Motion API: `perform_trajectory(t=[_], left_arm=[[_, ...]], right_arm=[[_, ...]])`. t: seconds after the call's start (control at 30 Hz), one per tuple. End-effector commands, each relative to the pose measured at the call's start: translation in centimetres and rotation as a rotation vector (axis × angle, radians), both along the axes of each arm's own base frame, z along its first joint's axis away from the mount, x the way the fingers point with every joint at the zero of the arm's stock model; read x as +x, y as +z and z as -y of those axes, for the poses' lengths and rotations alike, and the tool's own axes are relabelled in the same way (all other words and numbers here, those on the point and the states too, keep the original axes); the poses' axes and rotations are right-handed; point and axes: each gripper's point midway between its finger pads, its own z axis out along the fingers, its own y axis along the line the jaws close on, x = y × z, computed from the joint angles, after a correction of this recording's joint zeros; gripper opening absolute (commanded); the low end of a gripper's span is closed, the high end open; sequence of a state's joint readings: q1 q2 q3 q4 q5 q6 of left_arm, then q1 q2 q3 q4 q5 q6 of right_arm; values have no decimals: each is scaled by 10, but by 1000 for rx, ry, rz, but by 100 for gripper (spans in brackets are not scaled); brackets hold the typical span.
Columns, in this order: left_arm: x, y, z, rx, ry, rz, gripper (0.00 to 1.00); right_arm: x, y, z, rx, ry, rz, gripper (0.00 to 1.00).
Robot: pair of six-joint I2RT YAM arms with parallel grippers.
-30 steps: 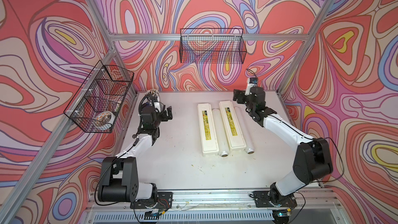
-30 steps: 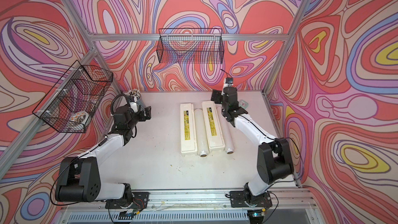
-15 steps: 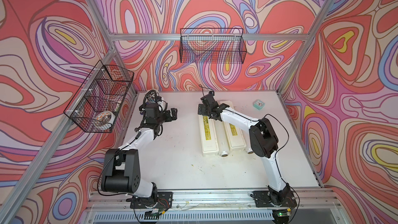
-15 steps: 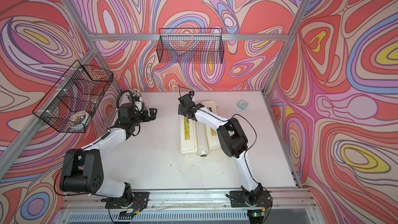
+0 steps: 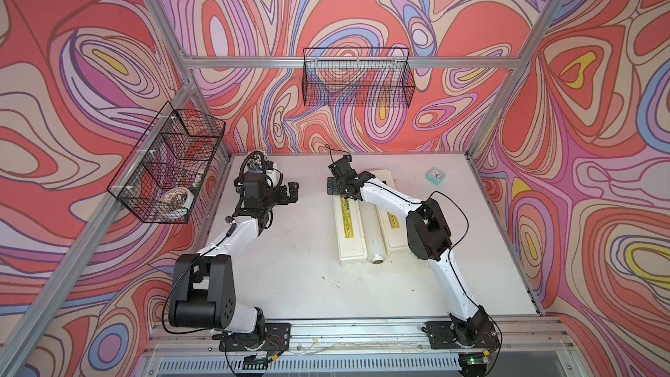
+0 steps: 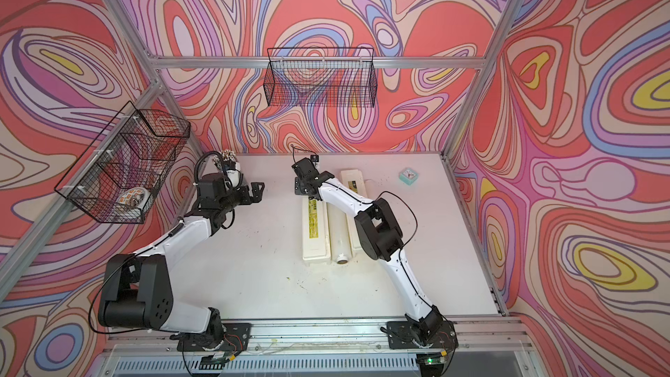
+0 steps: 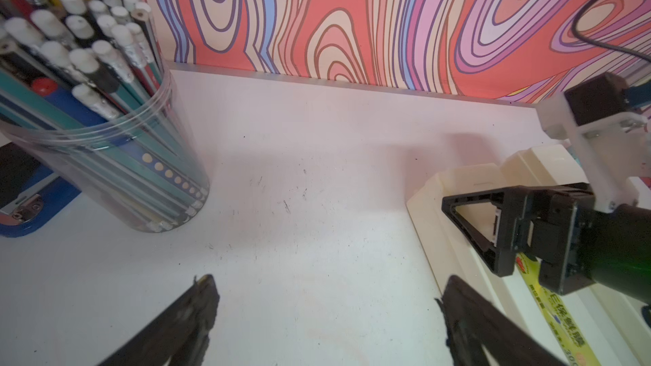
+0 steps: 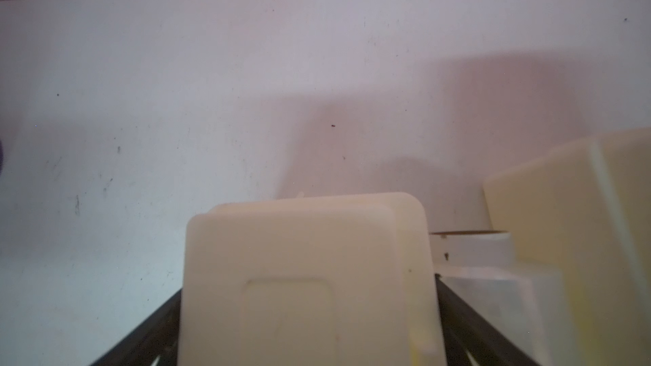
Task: Put plastic wrap rolls into dispensers
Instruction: Pick up the plastic wrap cutting box from the center of the board.
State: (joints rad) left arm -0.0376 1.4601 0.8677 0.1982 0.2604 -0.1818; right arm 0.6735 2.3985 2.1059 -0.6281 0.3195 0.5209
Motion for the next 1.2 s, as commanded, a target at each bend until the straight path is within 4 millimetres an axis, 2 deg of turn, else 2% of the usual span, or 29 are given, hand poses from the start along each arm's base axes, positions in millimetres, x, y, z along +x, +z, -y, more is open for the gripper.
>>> perform_trajectory(t=[0.0,0.1,0.47,0.6,0.67,0.7,0.77,0.83,0.9,1.0,1.1,1.17], left_arm=[[-1,2,-2,31,3,5,100],[-1,2,-4,46,8,-15,100],[-6,13,-18,120,56,-15,100],[-5,18,-22,140,71,-14,100],[-5,21,-23,164,65,-12,100],[-4,24,-26,181,72,-13,100],[-3,24,-46,193,173,-21,100],[-1,21,-53,98,173,-13,100],[0,23,-46,50,117,32,100],[-2,40,-30,29,17,127,100],[-16,60,-13,28,-144,208,98],[-30,76,-9,1,-226,262,96]], right_arm=[[-24,-45,-5,-114,76,-136,98],[-23,-58,-11,-130,89,-187,98],[-34,-81,-20,-136,135,-244,98],[-29,-68,-33,-92,181,-216,84],[-27,-51,-43,-50,212,-188,77],[-25,-35,-47,-24,226,-158,74],[-25,-4,-60,46,282,-108,70],[-28,35,-76,136,368,-50,66],[-33,68,-88,200,449,18,61],[-42,113,-101,258,599,114,58],[-52,149,-109,276,739,191,54],[-56,171,-110,303,802,228,52]])
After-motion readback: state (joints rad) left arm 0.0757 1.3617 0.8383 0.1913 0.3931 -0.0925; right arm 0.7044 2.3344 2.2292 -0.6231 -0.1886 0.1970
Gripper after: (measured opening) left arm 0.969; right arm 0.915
